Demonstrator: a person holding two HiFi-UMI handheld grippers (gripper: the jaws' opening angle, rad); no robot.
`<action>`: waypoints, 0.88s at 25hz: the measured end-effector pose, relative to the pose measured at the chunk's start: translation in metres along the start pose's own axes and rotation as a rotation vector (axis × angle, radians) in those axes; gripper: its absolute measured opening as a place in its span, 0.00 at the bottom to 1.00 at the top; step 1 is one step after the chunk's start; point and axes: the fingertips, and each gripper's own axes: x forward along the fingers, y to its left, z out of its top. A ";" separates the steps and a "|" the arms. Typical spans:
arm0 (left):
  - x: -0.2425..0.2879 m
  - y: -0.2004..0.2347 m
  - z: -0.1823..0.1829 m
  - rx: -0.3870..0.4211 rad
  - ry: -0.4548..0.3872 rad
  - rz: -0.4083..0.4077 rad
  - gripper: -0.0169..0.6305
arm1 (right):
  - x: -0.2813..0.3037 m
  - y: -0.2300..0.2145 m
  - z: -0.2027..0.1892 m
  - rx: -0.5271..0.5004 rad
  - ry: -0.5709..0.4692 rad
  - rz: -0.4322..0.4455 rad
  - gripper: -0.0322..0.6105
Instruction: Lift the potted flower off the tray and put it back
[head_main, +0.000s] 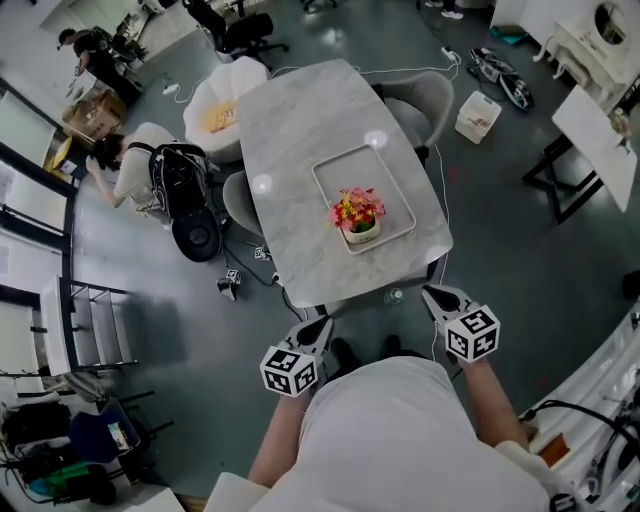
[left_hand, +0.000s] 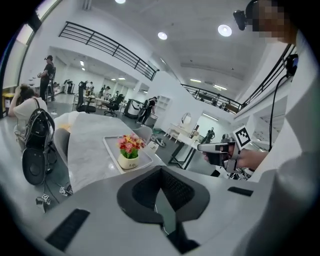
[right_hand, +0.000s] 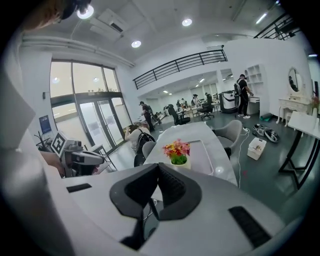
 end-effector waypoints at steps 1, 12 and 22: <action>-0.002 0.000 0.002 0.009 0.003 -0.010 0.04 | -0.001 0.002 0.000 0.011 -0.007 -0.008 0.08; 0.002 0.028 0.018 0.017 -0.011 -0.051 0.03 | 0.009 0.008 0.017 0.019 -0.051 -0.056 0.08; -0.002 0.030 0.031 0.026 -0.043 -0.063 0.03 | 0.014 0.016 0.024 0.028 -0.071 -0.060 0.08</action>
